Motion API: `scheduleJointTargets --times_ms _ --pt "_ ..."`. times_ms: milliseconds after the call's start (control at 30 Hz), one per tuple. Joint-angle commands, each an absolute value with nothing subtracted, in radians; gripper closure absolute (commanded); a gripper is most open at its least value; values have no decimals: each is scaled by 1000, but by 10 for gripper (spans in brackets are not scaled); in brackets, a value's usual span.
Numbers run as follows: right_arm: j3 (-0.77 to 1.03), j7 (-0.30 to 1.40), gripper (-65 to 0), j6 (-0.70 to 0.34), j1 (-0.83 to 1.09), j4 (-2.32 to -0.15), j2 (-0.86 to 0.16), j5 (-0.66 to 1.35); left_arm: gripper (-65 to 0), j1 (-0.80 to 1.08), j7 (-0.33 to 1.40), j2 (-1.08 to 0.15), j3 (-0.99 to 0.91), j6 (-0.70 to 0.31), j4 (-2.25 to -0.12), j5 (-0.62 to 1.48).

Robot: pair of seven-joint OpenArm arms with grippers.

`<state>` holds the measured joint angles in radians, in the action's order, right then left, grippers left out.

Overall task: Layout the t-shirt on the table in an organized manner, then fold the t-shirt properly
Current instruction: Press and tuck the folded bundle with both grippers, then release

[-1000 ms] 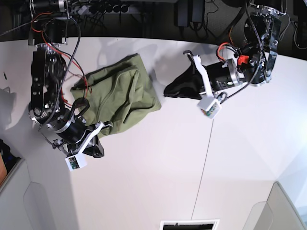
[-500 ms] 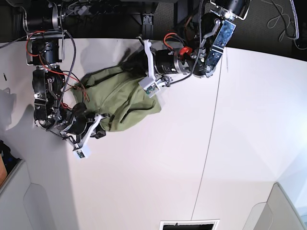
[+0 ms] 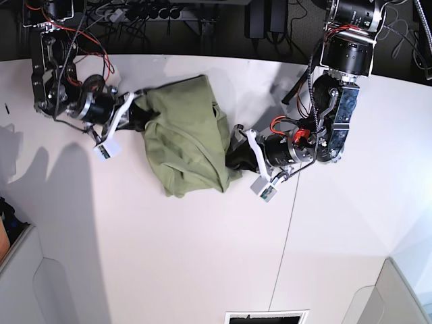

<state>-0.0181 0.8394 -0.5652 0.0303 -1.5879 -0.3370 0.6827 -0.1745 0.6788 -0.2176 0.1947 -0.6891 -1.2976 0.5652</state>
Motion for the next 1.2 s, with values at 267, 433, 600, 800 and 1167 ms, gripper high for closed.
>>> scheduleJointTargets --times_ms 267,433,600,800,1167 --pt "32 800 0 -557 49 -1770 -296 661 -15 -237 777 -328 188 -698 -1335 763" --pt "83 784 0 -558 9 -1847 -296 662 -15 -198 829 -434 164 -698 -1501 894" --pt "30 748 0 -558 -60 -1814 -240 628 -15 -129 843 -436 163 -698 -1643 956" --pt "-125 698 0 -557 -179 -1576 -168 424 -15 -72 834 -315 186 -698 -1614 893" --pt "-166 627 0 -538 -253 -1314 -171 368 -15 -64 709 -283 180 -698 -1309 750"
